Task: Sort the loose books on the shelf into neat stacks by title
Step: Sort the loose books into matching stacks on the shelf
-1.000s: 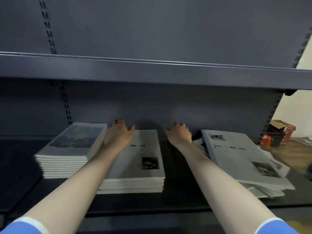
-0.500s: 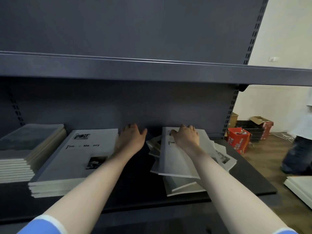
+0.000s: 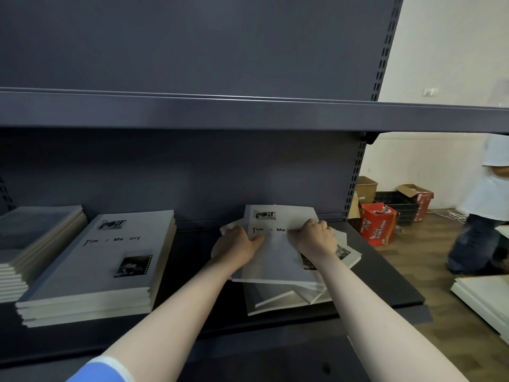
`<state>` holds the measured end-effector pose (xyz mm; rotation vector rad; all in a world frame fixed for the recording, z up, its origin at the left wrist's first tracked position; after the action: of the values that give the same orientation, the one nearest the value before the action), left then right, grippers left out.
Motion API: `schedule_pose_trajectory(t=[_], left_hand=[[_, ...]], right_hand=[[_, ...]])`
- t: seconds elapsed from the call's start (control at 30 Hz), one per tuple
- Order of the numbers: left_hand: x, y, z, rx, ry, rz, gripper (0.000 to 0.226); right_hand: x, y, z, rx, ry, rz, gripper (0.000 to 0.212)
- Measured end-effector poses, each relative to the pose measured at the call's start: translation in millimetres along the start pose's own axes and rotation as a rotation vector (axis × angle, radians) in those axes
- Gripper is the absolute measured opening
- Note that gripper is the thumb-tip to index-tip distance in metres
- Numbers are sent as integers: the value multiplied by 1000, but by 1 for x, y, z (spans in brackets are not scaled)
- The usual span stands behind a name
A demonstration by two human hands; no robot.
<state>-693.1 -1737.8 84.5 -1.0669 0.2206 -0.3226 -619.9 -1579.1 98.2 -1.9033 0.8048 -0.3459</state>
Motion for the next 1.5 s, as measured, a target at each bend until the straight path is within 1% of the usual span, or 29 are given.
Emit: schedule_pose_trajectory(t=[0.1, 0.2, 0.33, 0.43, 0.5, 0.6, 0.63, 0.73, 0.9, 1.1, 1.23, 1.3, 1.4, 1.5], left_hand=[[2, 4, -3, 36, -10, -46, 61], [2, 3, -5, 112, -31, -20, 58], [2, -1, -6, 233, -52, 17, 50], [4, -5, 1, 296, 2, 38, 42], [5, -8, 5, 322, 37, 55, 40], [7, -12, 6, 386, 12, 73, 40], [6, -13, 6, 400, 14, 76, 38], [8, -20, 4, 409, 46, 93, 21], [7, -40, -5, 437, 100, 155, 18], [8, -62, -31, 434, 109, 218, 19], [3, -76, -57, 459, 75, 255, 23], [0, -83, -71, 481, 46, 265, 19], [-2, -94, -94, 519, -10, 274, 16], [-1, -106, -119, 514, -50, 272, 16]], right_hand=[[0, -2, 4, 7, 11, 28, 66], [0, -2, 6, 12, 29, 50, 70], [1, -3, 5, 41, 45, 67, 70], [2, -5, 4, 50, 53, 86, 67], [3, -6, 4, 56, 54, 94, 64], [4, -7, 2, 53, 58, 91, 63], [5, -7, 2, 48, 61, 89, 63], [4, -9, -1, 59, 69, 87, 64], [4, -7, -10, -29, 77, 107, 63], [6, -1, -31, -159, 71, 89, 53], [7, 7, -50, -281, 89, 37, 48], [10, 14, -62, -324, 77, 9, 46], [16, 23, -85, -342, 23, -18, 44], [24, 32, -111, -318, -29, -22, 46]])
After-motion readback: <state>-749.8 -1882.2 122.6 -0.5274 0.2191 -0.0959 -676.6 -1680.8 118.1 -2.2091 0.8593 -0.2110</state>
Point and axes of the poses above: each hand's wrist, its own x-axis away from the middle knuckle, its own y-axis out of the palm, z = x × y, the point moved 4 cm from there along -x, towards the middle knuckle, and after that the axes turned 5 degrees about -x, right-handed, at the moved point
